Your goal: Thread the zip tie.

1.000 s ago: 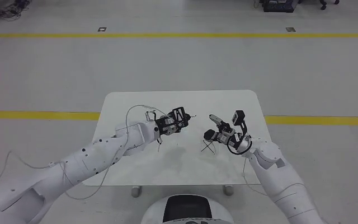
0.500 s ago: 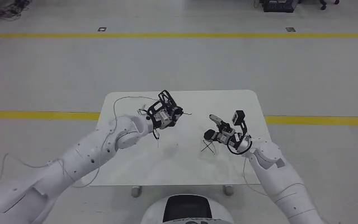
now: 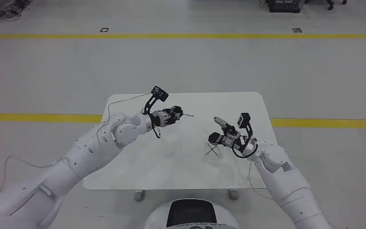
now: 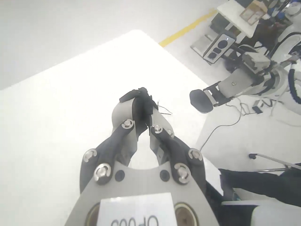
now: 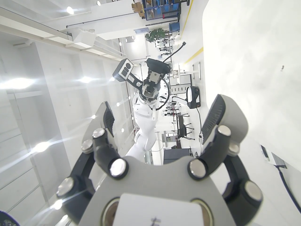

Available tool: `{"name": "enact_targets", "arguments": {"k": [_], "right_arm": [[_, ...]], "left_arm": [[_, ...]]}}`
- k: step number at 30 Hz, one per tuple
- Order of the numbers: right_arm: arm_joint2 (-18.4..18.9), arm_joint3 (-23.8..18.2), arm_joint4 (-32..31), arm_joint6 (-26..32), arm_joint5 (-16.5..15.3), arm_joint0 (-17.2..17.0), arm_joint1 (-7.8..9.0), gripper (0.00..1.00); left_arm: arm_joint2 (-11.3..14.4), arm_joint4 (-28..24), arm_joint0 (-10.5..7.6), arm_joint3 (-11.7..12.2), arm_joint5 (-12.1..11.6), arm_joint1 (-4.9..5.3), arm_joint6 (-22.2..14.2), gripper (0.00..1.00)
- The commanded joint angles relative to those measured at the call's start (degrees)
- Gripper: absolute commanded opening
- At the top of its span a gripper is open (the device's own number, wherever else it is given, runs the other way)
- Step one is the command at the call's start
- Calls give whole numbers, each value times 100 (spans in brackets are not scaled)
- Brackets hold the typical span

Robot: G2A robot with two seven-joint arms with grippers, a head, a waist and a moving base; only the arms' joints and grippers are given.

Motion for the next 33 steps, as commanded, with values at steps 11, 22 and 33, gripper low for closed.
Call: {"name": "enact_targets", "arguments": {"k": [11,22,33], "right_arm": [[0,0,0,0,0,0,0,100],[0,0,0,0,0,0,0,100],[0,0,0,0,0,0,0,100]], "left_arm": [[-174,-795,101,94,0,0,-155,0],[-623,-3275,-41,932,0,-115,-2141,0],[-1325,-4782,26,1768,0,-334,-4127,0]]}}
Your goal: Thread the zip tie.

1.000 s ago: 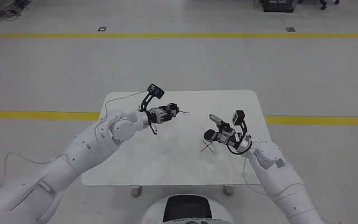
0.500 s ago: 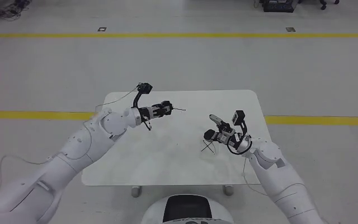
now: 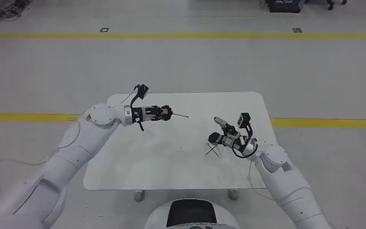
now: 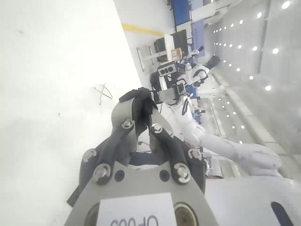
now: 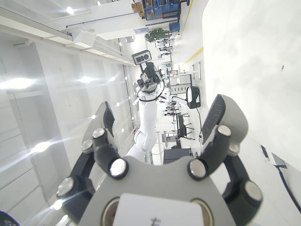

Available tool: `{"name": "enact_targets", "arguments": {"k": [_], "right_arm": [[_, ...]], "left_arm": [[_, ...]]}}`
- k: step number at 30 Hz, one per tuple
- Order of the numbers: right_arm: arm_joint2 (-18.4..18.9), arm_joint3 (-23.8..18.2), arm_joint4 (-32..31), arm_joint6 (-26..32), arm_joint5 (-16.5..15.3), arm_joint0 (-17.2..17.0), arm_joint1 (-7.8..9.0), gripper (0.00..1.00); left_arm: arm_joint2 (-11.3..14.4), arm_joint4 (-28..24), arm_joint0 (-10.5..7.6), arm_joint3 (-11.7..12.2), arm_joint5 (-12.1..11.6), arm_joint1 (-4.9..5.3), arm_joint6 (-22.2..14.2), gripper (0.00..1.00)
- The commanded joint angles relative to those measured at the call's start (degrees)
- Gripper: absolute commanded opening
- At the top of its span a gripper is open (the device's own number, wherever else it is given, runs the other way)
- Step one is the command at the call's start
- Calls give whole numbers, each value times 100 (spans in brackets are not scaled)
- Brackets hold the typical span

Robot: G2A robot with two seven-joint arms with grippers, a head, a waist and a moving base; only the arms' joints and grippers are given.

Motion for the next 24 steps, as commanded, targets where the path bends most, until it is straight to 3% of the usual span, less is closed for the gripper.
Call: {"name": "enact_targets", "arguments": {"k": [1,6,8,16,18,19,21,23,24], "right_arm": [[0,0,0,0,0,0,0,100],[0,0,0,0,0,0,0,100],[0,0,0,0,0,0,0,100],[0,0,0,0,0,0,0,100],[0,0,0,0,0,0,0,100],[0,0,0,0,0,0,0,100],[-7,-23,-31,-2,-33,-1,0,100],[-1,-11,-185,166,-194,-3,17,100],[23,15,-243,244,-279,-2,27,100]], "left_arm": [[-91,-131,16,153,0,-62,-256,0],[-167,-226,-11,547,0,-245,-725,0],[-129,101,-107,608,0,-293,-686,0],[-121,80,-73,588,53,-296,-646,0],[-151,-267,5,571,285,-307,-782,0],[-174,-501,0,643,520,-316,-934,0],[-163,-770,-19,750,839,-342,-1202,0],[-129,-1049,-109,951,1303,-390,-1477,0],[-97,-1098,-143,1031,1409,-414,-1549,0]]}}
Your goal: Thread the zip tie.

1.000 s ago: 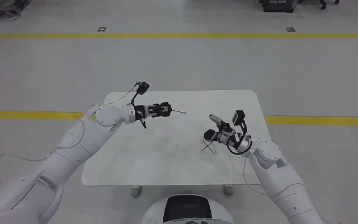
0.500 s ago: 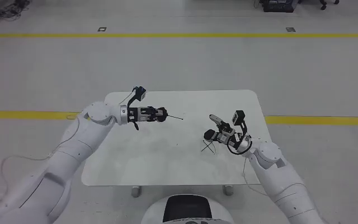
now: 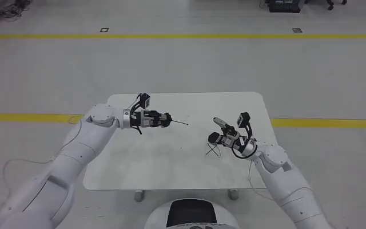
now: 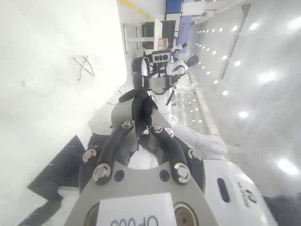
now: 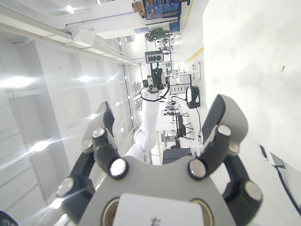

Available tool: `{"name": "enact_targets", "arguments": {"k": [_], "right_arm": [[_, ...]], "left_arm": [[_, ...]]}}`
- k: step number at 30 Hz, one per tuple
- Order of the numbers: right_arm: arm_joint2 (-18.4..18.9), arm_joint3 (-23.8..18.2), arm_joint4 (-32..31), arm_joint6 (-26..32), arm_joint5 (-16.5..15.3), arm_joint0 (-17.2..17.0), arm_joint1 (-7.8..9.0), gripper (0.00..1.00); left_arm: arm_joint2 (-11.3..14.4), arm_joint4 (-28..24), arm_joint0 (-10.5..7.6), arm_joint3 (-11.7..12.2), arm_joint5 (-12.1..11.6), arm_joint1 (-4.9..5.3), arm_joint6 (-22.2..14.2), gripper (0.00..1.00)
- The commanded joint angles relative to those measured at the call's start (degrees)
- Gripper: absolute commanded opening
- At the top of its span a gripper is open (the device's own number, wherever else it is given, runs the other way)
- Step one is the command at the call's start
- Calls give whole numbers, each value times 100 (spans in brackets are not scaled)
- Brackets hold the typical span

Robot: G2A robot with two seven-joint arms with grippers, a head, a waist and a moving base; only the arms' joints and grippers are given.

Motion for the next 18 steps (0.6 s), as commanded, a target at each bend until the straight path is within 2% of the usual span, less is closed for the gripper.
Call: {"name": "enact_targets", "arguments": {"k": [1,3,8,14,15,18], "right_arm": [[46,50,-75,185,-169,-1,19,100],[115,144,66,550,-378,-8,38,100],[247,389,-2,1158,-793,41,91,100],[168,443,-158,1700,-972,111,122,100],[144,440,-189,1755,-971,125,124,100],[144,440,-189,1755,-971,125,124,100]], "left_arm": [[45,-218,-47,172,301,-53,-180,0],[97,-406,-130,388,509,-121,-342,0],[231,-588,-260,720,622,-275,-441,0],[353,-681,-386,1036,559,-429,-597,0],[368,-665,-409,1055,443,-453,-621,0],[367,-676,-410,1066,421,-458,-622,0]]}}
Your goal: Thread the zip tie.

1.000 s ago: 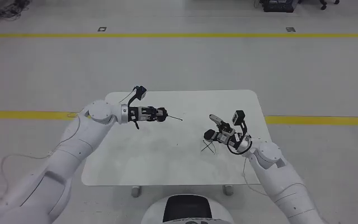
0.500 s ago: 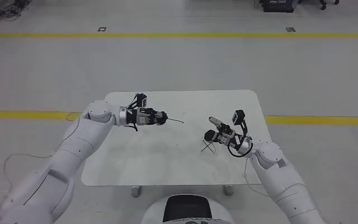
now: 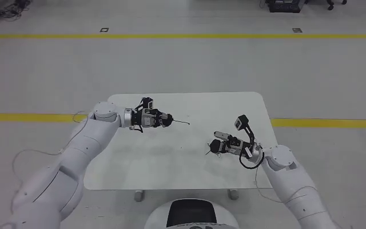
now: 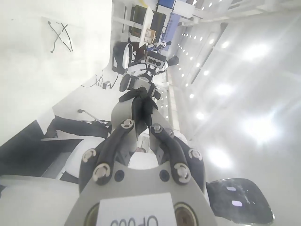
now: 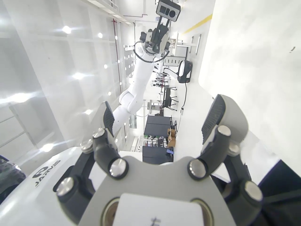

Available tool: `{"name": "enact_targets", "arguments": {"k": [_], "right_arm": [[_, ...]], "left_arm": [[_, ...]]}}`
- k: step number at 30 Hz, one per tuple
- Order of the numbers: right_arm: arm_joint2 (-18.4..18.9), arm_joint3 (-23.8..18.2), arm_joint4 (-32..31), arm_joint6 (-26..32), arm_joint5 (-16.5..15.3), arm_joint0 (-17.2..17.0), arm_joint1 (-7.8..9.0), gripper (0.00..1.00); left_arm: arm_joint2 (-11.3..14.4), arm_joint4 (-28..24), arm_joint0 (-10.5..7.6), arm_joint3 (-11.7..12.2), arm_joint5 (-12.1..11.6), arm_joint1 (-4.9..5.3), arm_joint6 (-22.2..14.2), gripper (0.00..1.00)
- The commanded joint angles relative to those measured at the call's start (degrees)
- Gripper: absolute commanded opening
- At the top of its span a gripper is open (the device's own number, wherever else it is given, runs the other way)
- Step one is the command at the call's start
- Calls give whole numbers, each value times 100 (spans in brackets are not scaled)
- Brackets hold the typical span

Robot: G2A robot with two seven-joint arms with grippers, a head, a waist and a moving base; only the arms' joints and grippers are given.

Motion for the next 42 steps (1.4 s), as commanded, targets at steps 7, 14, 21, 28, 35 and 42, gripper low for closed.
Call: {"name": "enact_targets", "arguments": {"k": [7,14,21,28,35,42], "right_arm": [[3,1,3,-9,1,-2,0,100],[-27,501,658,682,-160,206,-11,100],[-115,802,724,907,-481,422,-31,100],[-115,802,724,907,-481,422,-31,100],[-246,1067,1086,1356,-531,555,-58,100],[-451,1452,1217,1619,-577,830,-130,100]], "left_arm": [[2,10,16,-19,-1,1,41,0],[-19,389,217,-507,-643,64,67,0],[-52,609,334,-725,-943,97,207,0],[-52,609,334,-725,-943,97,207,0],[-48,426,495,-960,-675,82,126,0],[61,361,474,-853,-641,-18,34,0]]}}
